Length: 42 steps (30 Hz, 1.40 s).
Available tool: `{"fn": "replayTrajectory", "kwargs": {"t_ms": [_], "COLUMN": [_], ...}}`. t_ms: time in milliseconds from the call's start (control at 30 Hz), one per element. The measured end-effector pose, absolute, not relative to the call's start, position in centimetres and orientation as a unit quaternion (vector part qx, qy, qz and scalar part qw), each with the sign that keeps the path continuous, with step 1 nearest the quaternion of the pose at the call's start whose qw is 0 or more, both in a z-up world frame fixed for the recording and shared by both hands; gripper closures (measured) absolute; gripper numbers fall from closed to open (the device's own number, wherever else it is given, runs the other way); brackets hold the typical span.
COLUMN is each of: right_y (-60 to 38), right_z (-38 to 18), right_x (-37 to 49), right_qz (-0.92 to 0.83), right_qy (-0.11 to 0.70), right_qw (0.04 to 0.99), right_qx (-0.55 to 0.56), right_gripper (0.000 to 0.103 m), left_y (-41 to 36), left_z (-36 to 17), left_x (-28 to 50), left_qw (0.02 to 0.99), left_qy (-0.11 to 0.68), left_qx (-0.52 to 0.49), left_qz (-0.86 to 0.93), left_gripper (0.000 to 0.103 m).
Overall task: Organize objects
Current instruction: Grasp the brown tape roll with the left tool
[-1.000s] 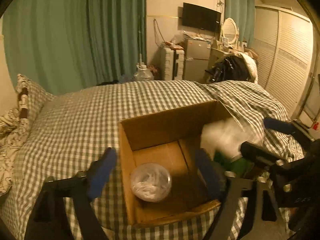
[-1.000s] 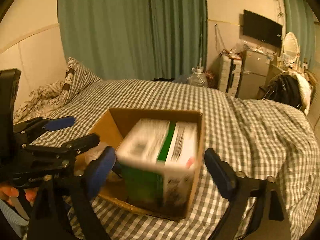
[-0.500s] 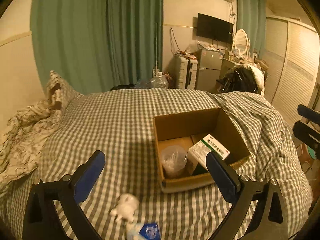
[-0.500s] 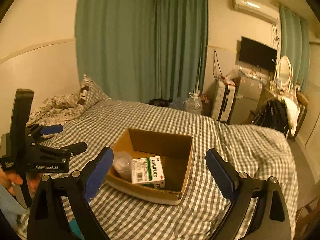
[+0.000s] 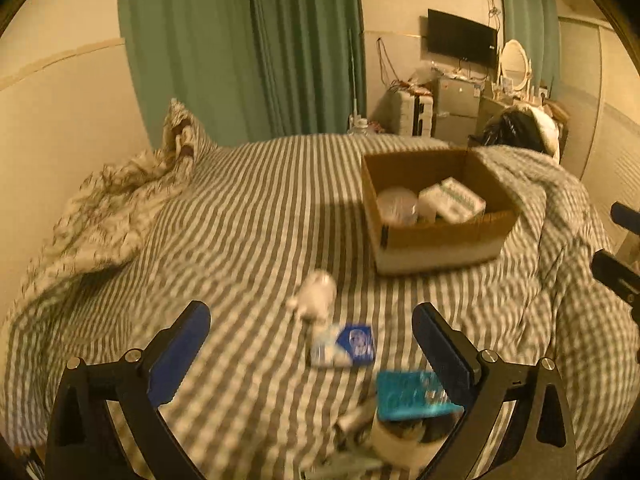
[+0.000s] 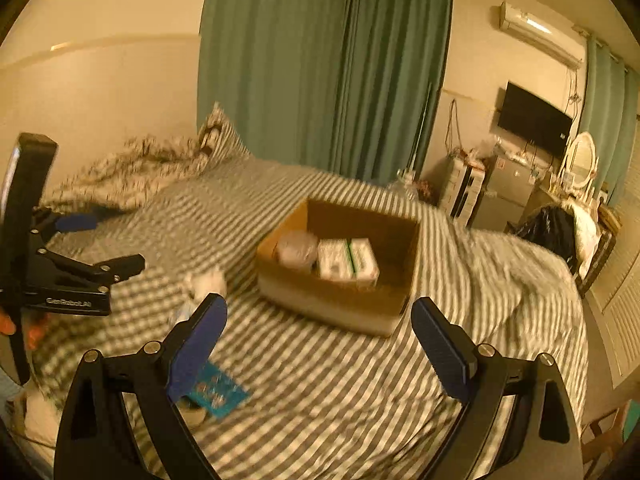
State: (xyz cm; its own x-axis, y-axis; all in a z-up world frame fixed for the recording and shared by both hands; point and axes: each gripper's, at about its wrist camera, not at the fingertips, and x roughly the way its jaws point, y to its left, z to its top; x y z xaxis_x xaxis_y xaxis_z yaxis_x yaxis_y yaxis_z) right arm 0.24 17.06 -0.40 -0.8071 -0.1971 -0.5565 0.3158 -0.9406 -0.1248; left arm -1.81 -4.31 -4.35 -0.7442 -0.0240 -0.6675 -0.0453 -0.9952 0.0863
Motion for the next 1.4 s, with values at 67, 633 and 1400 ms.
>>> {"fn": "replayTrajectory", "kwargs": {"t_ms": [67, 633, 1400], "right_y": [17.0, 19.9, 17.3], "right_z": [-2.8, -12.8, -13.2], "right_x": [0.7, 0.3, 0.6], "right_qz": [-0.940, -0.906, -0.899], "right_qy": [0.099, 0.059, 0.078], "right_qw": [0.133, 0.104, 0.130], "right_qx": [0.298, 0.407, 0.411], "right_gripper": [0.009, 0.009, 0.009], "left_y": [-4.2, 0.8, -0.4], "left_z": [-6.1, -14.4, -11.0], "left_x": [-0.7, 3.1, 2.7], "left_qw": [0.011, 0.109, 0.148], "left_qy": [0.049, 0.059, 0.054], "left_qx": [-0.370, -0.465, -0.441], "left_qz": [0.928, 0.877, 0.883], "left_gripper": [0.000, 0.000, 0.021]}}
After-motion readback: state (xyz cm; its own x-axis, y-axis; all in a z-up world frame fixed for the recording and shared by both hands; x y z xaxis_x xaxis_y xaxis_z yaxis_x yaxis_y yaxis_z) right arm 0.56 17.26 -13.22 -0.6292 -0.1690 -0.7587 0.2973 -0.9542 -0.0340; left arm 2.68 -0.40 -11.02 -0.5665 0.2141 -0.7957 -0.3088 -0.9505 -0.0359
